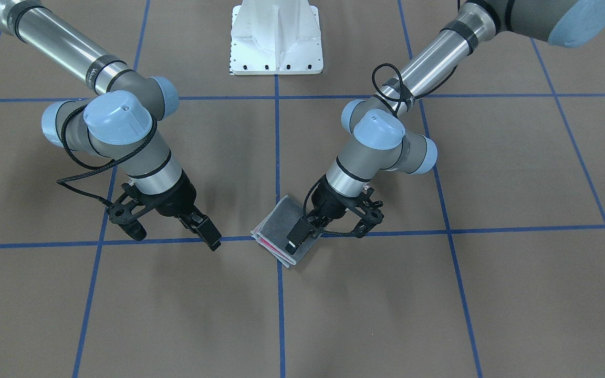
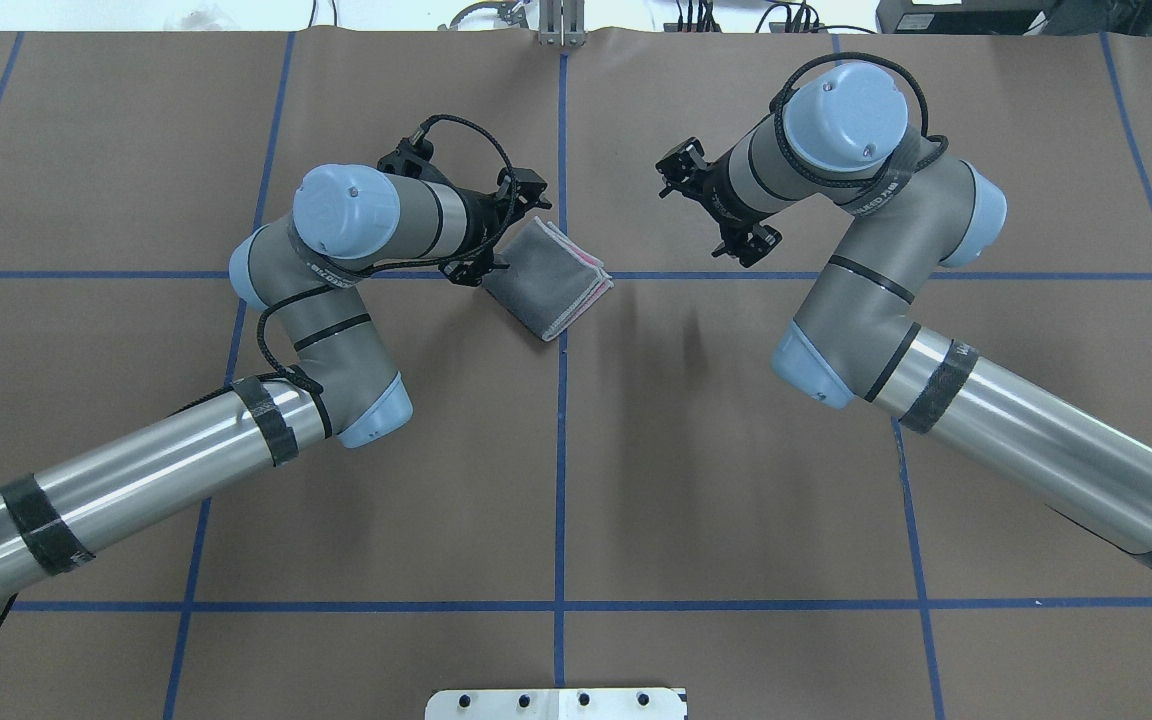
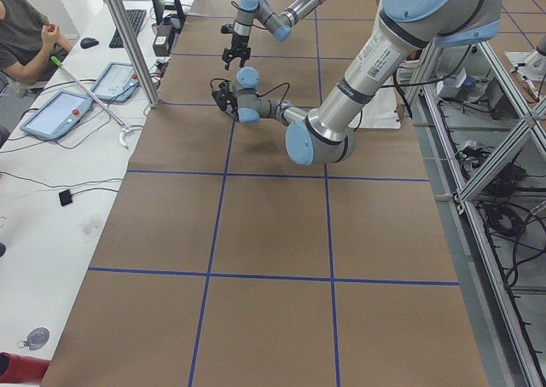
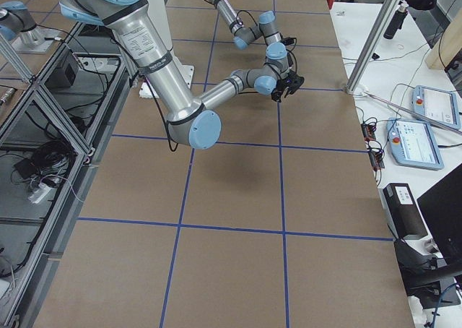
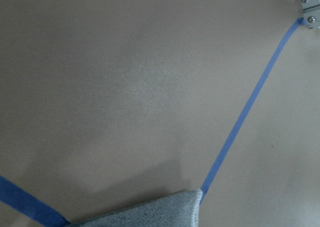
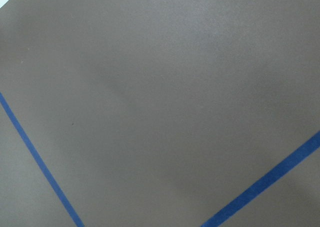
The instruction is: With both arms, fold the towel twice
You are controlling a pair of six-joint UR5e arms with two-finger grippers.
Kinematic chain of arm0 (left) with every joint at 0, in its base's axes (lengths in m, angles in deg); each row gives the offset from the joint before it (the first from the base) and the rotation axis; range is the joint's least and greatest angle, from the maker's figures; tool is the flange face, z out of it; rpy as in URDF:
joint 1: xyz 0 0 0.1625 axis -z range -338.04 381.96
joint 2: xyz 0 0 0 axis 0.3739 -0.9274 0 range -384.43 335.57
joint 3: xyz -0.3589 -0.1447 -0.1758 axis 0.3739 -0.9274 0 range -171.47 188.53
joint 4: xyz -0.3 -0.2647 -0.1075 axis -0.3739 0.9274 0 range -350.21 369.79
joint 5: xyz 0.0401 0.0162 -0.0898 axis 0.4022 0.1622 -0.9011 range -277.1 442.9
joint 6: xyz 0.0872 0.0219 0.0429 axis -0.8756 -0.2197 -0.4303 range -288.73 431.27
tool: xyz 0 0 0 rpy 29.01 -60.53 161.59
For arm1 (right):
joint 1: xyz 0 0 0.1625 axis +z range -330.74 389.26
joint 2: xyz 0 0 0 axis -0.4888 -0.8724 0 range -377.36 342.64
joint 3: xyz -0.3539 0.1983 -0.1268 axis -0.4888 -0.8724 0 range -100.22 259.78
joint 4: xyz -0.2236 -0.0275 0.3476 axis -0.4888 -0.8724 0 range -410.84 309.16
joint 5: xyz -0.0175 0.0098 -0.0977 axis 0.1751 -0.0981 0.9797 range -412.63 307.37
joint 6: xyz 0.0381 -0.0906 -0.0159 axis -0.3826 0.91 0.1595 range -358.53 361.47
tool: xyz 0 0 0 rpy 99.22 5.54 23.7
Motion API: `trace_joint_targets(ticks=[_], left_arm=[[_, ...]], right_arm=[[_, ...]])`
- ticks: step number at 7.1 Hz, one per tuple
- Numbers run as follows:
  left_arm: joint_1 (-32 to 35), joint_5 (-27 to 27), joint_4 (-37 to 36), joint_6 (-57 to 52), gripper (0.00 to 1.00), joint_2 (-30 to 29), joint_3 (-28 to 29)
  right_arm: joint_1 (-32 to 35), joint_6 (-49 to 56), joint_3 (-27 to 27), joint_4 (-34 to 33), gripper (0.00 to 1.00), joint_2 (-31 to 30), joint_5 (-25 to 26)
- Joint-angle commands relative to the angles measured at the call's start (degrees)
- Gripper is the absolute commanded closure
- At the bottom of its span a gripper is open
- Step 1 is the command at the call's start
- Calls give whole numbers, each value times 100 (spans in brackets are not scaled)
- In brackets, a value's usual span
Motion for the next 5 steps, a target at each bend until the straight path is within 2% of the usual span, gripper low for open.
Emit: trace_joint_targets(ticks=[1, 5], left_arm=[[15, 24, -15, 5, 0, -146, 108], [7, 270, 3, 5, 0, -734, 915]], right_arm=[[6, 9, 8, 9, 0, -60, -6], [32, 88, 8, 9, 0, -113, -6]])
